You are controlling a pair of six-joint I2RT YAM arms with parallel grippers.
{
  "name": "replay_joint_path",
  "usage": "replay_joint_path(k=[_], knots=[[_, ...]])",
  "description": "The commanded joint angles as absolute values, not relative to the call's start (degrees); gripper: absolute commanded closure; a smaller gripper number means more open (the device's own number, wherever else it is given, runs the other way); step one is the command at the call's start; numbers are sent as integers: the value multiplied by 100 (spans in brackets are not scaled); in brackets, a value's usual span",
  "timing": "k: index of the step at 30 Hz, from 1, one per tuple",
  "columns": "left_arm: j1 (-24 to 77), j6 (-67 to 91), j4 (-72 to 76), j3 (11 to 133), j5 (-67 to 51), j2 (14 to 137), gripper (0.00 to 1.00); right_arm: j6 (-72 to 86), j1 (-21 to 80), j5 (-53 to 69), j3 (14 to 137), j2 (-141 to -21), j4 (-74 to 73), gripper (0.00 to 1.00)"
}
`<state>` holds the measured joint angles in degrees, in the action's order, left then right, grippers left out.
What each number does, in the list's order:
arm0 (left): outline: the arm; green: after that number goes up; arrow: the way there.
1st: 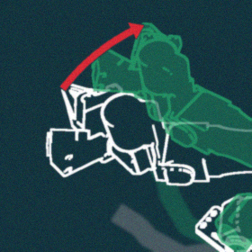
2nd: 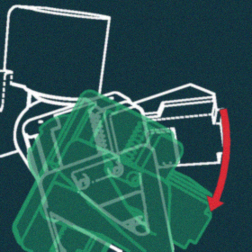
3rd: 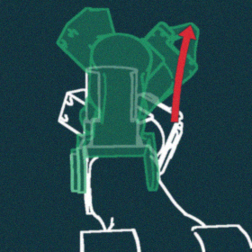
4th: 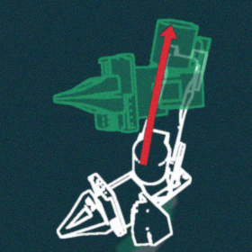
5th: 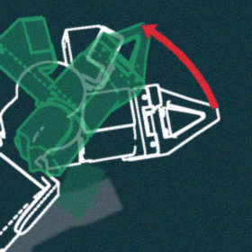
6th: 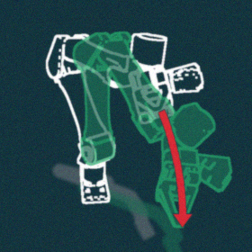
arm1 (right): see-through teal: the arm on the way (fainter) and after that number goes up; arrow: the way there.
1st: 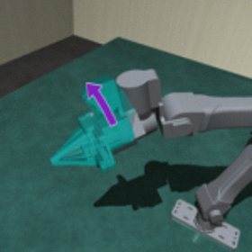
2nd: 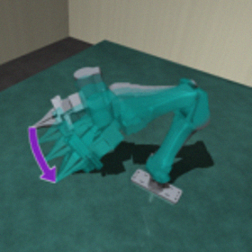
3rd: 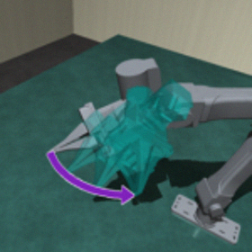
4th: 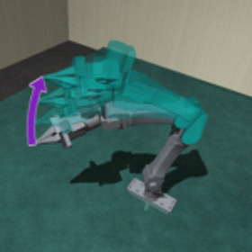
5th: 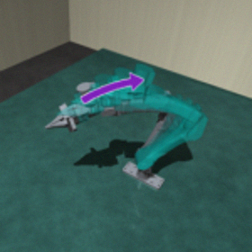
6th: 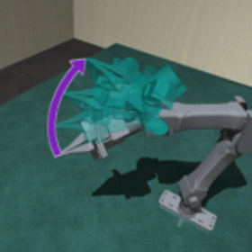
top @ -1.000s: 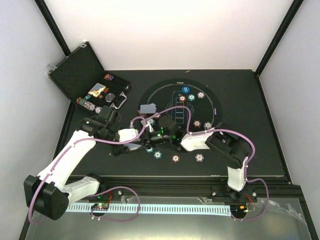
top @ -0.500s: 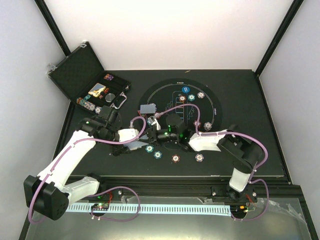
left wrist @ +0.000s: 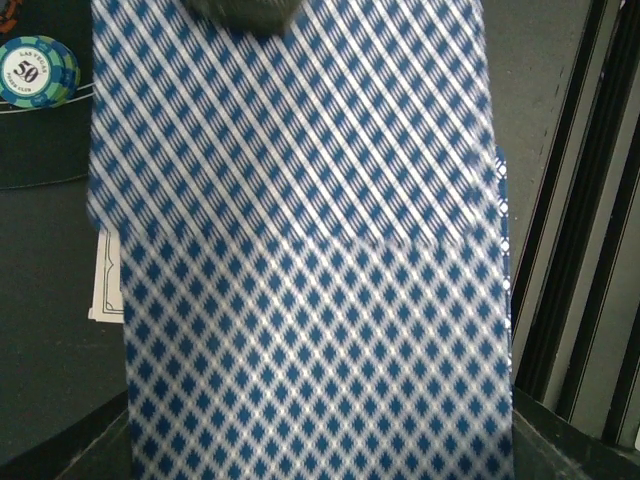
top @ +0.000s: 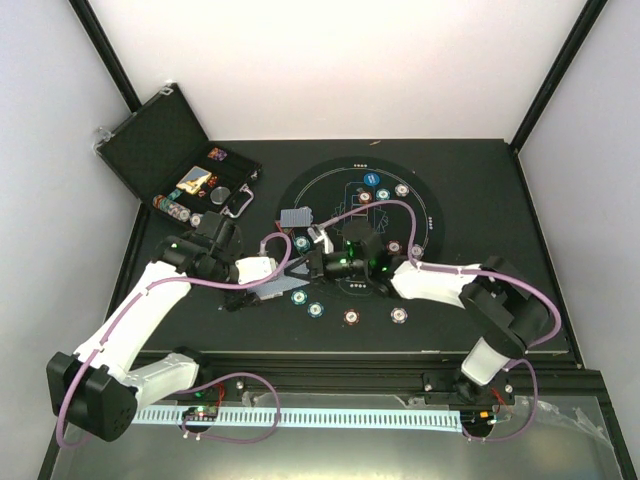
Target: Distribute texas hold em gaming equipment
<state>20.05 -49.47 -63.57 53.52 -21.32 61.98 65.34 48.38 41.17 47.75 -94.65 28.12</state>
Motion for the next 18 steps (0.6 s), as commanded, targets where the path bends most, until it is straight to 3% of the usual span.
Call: replay_joint_path(k=[1,12,18], knots=[[1987,-4855,-6295,5581,-2311,6073,98,6262,4400,4118,4685,-9161,2304,99],[1986,-4749,-6230,5503,-2255,6064,99,5386,2698,4855,5647,-9670,1057,99],[1986,-4742,-6214,5466,-2249,6026,98,5545,2663,5067,5744,-9868,1308,99]])
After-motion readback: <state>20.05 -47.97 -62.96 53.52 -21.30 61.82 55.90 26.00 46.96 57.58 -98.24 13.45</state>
